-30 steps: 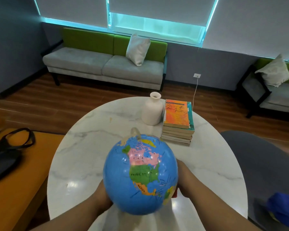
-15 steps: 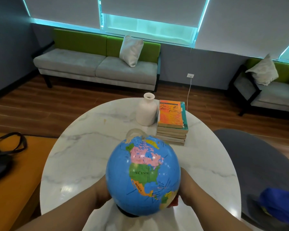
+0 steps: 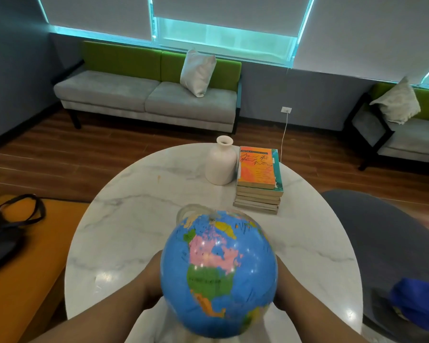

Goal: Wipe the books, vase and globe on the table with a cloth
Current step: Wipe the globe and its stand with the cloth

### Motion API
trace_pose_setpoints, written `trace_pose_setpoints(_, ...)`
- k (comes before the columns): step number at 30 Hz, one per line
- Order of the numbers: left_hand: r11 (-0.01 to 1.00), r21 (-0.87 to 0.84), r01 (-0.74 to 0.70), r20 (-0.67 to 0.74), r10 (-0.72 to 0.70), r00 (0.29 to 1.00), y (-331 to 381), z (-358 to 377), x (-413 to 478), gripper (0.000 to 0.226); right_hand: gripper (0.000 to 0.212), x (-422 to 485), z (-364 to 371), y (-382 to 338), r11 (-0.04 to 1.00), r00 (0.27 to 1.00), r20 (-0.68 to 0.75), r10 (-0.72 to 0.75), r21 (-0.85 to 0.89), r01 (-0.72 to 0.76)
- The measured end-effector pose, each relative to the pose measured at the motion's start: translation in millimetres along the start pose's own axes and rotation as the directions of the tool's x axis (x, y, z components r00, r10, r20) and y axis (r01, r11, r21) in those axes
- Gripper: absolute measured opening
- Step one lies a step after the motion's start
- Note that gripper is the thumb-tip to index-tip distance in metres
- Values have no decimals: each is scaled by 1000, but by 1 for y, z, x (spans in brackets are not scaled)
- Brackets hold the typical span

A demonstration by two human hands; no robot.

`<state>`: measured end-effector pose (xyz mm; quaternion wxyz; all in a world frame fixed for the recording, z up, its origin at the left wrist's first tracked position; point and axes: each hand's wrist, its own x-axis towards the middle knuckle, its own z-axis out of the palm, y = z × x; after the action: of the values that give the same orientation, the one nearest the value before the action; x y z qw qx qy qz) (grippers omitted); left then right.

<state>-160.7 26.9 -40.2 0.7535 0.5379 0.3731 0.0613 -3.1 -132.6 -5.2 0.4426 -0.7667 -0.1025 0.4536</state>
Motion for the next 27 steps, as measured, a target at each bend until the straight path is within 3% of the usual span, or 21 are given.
trace_pose_setpoints(3,980,166,-107,-1,108,994,0,-5,2,47,17,2,-4,6,997,998,-29,-55,-50,54)
trace_pose_setpoints(6,992,93,-90,-37,94,995,0,3,9,30,19,9,-8,15,994,992,-82,-101,-57,96)
trace_pose_setpoints(8,993,62,-104,-39,107,994,5,8,12,18,9,13,-11,19,990,985,-108,-133,-67,126)
trace_pose_setpoints(11,993,6,-121,-70,121,990,10,10,13,16,26,17,-13,23,978,968,-153,-200,-96,187)
trace_pose_setpoints(15,990,-39,-137,-106,132,986,9,14,14,11,25,15,-2,22,979,968,-150,-203,-27,201)
trace_pose_setpoints(16,989,-44,-138,-116,133,984,8,14,14,10,26,16,2,25,963,958,-131,-253,-126,237)
trace_pose_setpoints(18,988,-61,-141,-144,131,981,7,14,14,12,34,15,8,35,870,944,3,-331,-387,306)
trace_pose_setpoints(21,987,-83,-137,-185,119,975,6,8,14,22,37,15,5,46,680,912,239,-333,-609,408)
trace_pose_setpoints(25,985,-77,-154,-169,139,976,5,9,12,20,26,18,5,35,508,907,260,-331,-761,403)
trace_pose_setpoints(27,983,-70,-170,-170,156,973,7,14,12,13,24,13,20,25,464,870,276,-409,-758,459)
